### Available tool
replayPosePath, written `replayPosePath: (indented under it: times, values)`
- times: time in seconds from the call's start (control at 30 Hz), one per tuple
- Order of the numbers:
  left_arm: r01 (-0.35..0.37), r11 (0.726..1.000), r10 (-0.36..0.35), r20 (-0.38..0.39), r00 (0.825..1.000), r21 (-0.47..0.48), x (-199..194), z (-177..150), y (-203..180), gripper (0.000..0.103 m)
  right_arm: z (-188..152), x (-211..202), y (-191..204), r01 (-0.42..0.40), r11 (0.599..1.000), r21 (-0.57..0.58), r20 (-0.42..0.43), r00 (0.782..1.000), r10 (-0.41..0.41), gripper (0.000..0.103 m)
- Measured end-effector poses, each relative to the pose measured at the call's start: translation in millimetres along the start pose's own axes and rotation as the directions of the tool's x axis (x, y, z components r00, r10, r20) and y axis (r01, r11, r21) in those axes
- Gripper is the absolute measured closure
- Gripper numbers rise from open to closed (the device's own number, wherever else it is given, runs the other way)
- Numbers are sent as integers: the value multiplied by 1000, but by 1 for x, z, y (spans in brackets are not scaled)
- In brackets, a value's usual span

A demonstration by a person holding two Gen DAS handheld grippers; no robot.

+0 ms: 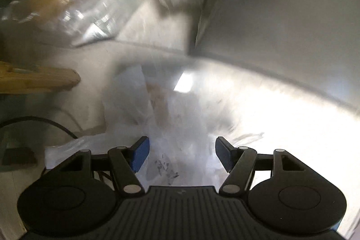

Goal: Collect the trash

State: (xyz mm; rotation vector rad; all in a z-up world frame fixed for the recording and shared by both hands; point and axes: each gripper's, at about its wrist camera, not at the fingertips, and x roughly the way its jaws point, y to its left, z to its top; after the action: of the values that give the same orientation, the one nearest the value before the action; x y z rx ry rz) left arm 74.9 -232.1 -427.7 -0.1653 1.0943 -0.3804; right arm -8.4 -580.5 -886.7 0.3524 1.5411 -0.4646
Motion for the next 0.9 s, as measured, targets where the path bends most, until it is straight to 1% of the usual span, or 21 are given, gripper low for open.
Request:
replayPosePath:
  times: [0.03,0.07,0.1,0.13,0.17,0.23,0.3,0.43,0.5,0.57,0.63,0.7,0.77,0.8,0.83,0.87,0.9]
  values:
    - [4,1000,-4,-1,1000,-8,-2,-1,-1,85,-3,0,0,-11,1000,17,-19,1000,12,68]
    - [9,1000,-9,0,1000,-13,-4,-3,-2,85,-7,-3,1,-16,999,34,-42,999,17,78]
    - [8,1000,-8,-4,1000,-17,-7,-4,-3,85,-11,-12,0,-31,998,55,-51,998,34,90]
    - [5,1000,-6,-12,1000,-25,-11,-5,-5,85,-17,-28,-1,-60,995,77,-44,997,64,97]
    - [8,999,-9,-19,1000,-36,-15,-6,-5,85,-22,-50,-3,-97,991,97,-28,995,100,97]
    - [11,999,-12,-26,1000,-54,-29,-5,-10,85,-35,-107,-10,-166,977,136,9,986,166,98]
    - [7,997,-10,-34,999,-70,-46,-5,-12,85,-46,-176,-20,-224,962,158,53,974,219,98]
    - [-34,992,26,-66,997,-124,-86,1,-17,85,-62,-340,-35,-275,958,85,162,952,259,98]
    - [-38,986,26,-76,997,-161,-110,9,-21,85,-67,-423,-44,-304,951,45,211,934,289,98]
    - [-51,984,38,-77,996,-174,-139,15,-25,85,-78,-505,-42,-330,944,7,261,912,317,98]
    - [-52,982,38,-81,996,-181,-168,25,-27,85,-90,-582,-32,-356,934,-37,307,885,349,98]
    - [-40,982,25,-83,996,-184,-196,36,-31,85,-104,-651,-18,-384,919,-84,351,852,389,98]
    - [-4,985,-5,-54,999,-174,-222,47,-35,85,-113,-709,-2,-434,892,-123,380,810,446,98]
    - [12,986,-17,-31,999,-167,-235,52,-37,85,-116,-731,7,-455,879,-140,386,793,472,98]
    - [26,986,-27,-6,1000,-163,-247,56,-36,85,-119,-748,18,-466,870,-159,387,781,489,98]
    - [39,986,-37,14,999,-162,-258,59,-35,85,-117,-759,30,-469,865,-176,385,776,499,98]
    - [49,985,-45,32,999,-165,-265,62,-34,85,-113,-764,43,-463,866,-189,374,781,500,97]
